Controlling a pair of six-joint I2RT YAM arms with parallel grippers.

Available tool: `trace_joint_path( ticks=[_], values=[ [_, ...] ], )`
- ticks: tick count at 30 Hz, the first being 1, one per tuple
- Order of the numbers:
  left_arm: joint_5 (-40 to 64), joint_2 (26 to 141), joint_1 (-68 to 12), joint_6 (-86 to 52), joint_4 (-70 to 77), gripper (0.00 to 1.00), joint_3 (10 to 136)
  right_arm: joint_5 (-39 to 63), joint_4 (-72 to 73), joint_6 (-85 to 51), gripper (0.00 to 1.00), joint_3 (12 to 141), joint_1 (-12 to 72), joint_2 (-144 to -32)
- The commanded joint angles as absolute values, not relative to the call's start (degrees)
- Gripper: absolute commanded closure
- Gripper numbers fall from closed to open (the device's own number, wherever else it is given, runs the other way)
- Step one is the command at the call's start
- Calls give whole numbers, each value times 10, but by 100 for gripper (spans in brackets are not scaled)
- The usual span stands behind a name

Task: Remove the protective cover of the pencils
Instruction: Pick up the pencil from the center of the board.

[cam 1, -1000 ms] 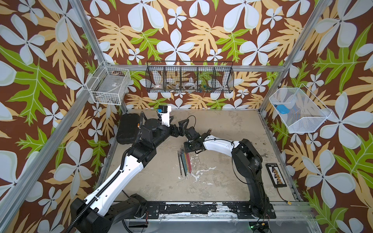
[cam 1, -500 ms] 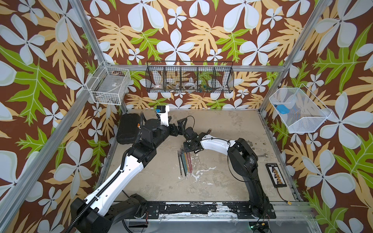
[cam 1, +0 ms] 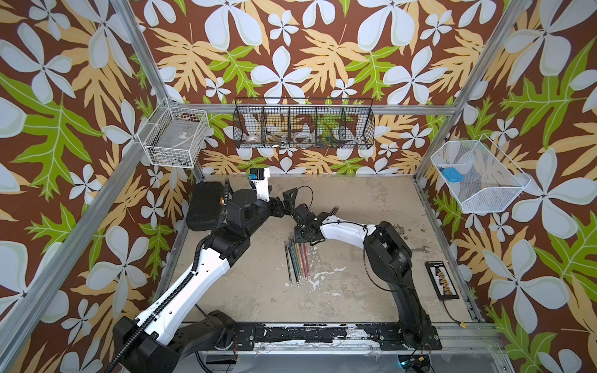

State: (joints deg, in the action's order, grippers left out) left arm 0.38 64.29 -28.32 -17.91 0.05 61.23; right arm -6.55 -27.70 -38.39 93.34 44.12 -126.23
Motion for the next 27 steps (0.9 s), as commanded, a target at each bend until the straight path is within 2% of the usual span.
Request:
trace_joint_path(
  ticks=[1,8,12,19,27],
  values=[
    [17,644,-282,-171,5,1,612,-75,-321,-406,89,926,442,-1267],
    [38,649,-281,-164,11,2,607,-75,-305,-408,96,898,440,-1219],
    [61,661,-281,-158,16,6,603,-84,-295,-400,100,863,421,-1155],
    [128,735,-318,-165,12,13,614,19,-135,-390,100,643,300,-920],
    [234,870,-408,-176,-5,18,654,16,-65,-391,100,502,210,-692]
  ],
)
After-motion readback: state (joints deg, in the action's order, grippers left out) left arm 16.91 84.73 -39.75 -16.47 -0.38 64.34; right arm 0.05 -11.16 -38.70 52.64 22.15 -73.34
